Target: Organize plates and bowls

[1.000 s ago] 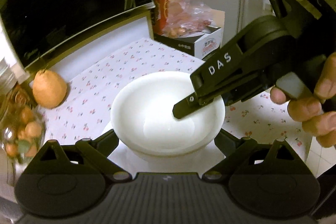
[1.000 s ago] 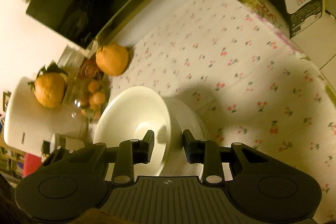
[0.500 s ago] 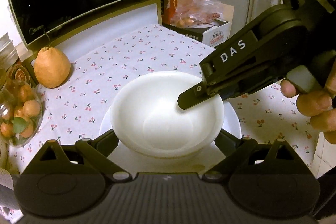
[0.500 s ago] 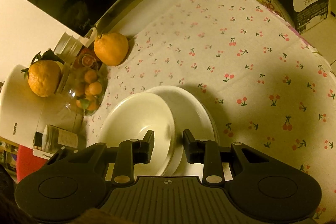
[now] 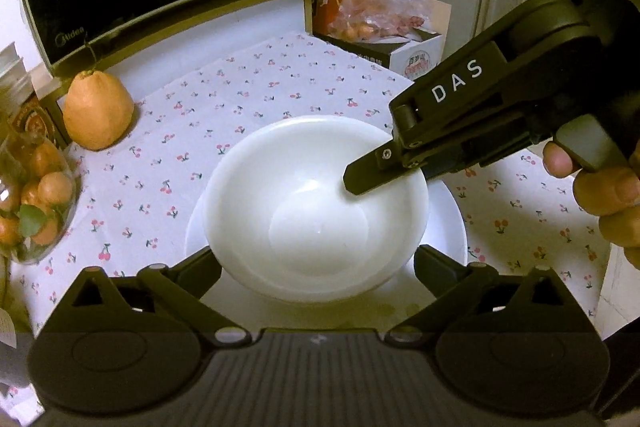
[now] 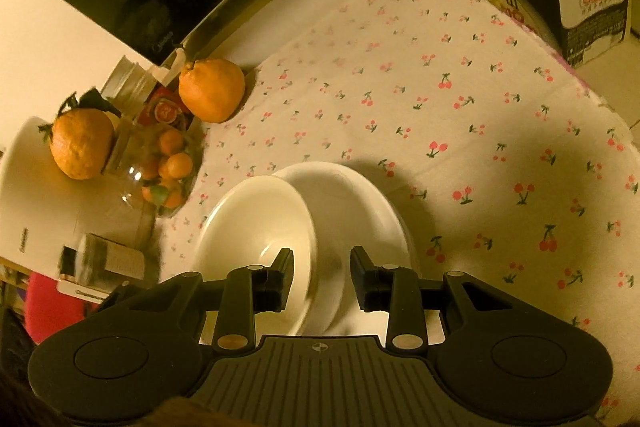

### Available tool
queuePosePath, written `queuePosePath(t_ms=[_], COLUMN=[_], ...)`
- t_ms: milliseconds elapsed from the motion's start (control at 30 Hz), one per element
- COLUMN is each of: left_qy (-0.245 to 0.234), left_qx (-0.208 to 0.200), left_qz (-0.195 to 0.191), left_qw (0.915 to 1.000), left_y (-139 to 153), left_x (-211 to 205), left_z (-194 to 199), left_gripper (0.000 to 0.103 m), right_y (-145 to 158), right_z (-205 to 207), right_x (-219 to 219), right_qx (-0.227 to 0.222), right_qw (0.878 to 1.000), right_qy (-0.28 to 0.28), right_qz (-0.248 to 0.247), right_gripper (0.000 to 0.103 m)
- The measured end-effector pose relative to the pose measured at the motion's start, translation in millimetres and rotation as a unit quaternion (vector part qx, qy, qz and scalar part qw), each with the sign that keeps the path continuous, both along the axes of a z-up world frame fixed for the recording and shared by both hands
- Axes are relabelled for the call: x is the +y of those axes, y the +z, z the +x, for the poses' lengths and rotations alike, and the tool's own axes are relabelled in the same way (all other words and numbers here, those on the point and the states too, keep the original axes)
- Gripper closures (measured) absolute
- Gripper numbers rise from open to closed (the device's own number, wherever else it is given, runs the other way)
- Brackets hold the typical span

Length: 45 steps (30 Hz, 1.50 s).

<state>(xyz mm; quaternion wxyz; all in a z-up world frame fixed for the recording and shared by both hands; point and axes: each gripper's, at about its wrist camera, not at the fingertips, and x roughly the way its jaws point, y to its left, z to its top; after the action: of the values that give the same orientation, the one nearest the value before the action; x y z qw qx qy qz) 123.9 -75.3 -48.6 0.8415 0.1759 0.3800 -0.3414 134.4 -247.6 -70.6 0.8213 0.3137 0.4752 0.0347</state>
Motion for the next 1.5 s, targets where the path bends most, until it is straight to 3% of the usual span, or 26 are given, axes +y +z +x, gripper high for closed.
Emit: queuePosePath(t_ms=[67, 133, 200, 500, 633, 800, 1000, 1167, 1333, 1500], left_qy=[0.0, -0.001, 0.001, 0.011, 0.025, 0.079, 0.177, 0.261, 0.297, 0.329], left_qx=[0.002, 0.001, 0.002, -0.008, -0.018, -0.015, -0.003, 0.019, 0.03, 0.045], left_qz=[0.001, 0.0, -0.001, -0.007, -0.005, 0.0, -0.001, 0.002, 0.006, -0.021], left_qw=[1.0, 1.0, 1.0, 0.9999, 0.9995, 0.9967, 0.9842, 0.965, 0.9544, 0.9432], left_y=[0, 1, 2, 13, 20, 24, 28, 29, 28, 29], left_x=[1, 2, 3, 15, 22, 30, 37, 45, 47, 52], left_z=[0, -1, -2, -15, -25, -35, -50, -64, -76, -78], left_gripper=[0.0, 0.0, 0.0, 0.0, 0.0, 0.0, 0.0, 0.0, 0.0, 0.0], right_y=[0, 0, 3, 20, 23, 34, 47, 52, 54, 53], right_z=[0, -1, -3, -18, -28, -47, -71, -93, -112, -122], right_x=[-1, -3, -5, -20, -26, -24, -10, 2, 12, 22], right_qx=[0.0, -0.002, -0.008, -0.037, -0.03, -0.037, -0.039, -0.039, -0.046, -0.061], right_qw=[1.0, 1.0, 1.0, 0.999, 0.999, 0.997, 0.994, 0.99, 0.985, 0.976], right_qy=[0.002, -0.001, -0.003, -0.015, -0.022, -0.01, 0.012, 0.016, 0.018, 0.02], right_qz=[-0.001, 0.001, 0.002, 0.002, -0.023, -0.068, -0.105, -0.134, -0.168, -0.21], right_gripper=[0.071, 0.054, 0.048, 0.04, 0.038, 0.034, 0.03, 0.029, 0.022, 0.02])
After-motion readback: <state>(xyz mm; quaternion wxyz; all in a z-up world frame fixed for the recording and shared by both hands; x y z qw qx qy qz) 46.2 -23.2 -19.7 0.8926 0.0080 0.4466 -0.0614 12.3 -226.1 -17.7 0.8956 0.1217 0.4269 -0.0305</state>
